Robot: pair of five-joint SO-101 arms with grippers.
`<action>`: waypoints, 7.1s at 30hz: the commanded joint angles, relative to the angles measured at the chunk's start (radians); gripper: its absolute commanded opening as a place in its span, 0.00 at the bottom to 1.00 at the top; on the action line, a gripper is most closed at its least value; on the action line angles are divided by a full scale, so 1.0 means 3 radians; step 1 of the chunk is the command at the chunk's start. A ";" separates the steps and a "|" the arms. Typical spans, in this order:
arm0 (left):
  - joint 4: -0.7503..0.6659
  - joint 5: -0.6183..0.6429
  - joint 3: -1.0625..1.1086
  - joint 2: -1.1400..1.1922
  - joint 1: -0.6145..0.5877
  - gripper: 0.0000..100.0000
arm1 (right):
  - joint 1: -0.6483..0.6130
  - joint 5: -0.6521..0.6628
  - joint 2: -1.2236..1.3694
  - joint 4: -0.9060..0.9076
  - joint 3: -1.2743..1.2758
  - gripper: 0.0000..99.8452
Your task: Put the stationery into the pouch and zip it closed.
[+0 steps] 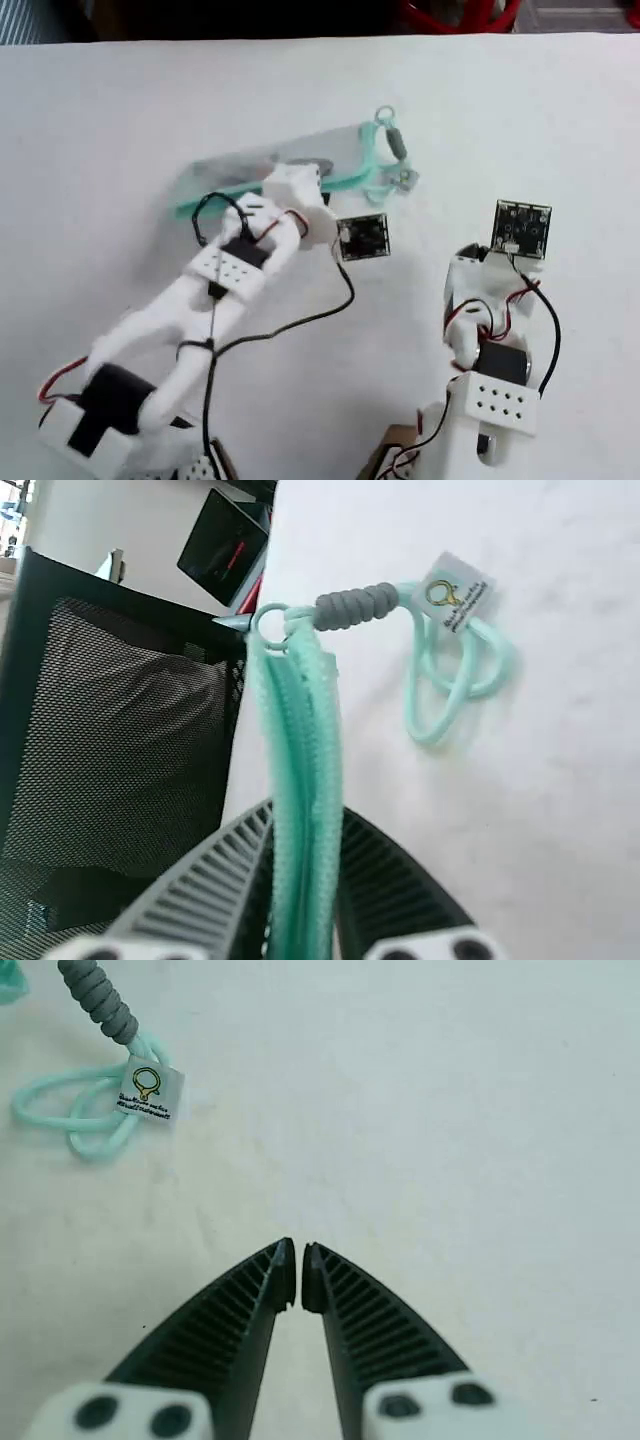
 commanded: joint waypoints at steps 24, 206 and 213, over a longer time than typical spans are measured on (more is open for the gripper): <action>0.0844 0.0992 -0.0164 0.0038 0.0693 0.11 | 0.0253 -0.0020 -0.0064 -0.0105 -0.0020 0.02; 0.4214 0.3335 0.2956 -0.5588 -0.1992 0.15 | -0.0678 0.0690 -0.2100 0.2304 0.1105 0.02; 0.4214 0.3335 0.2956 -0.5588 -0.1992 0.15 | -0.0678 0.0690 -0.2100 0.2304 0.1105 0.02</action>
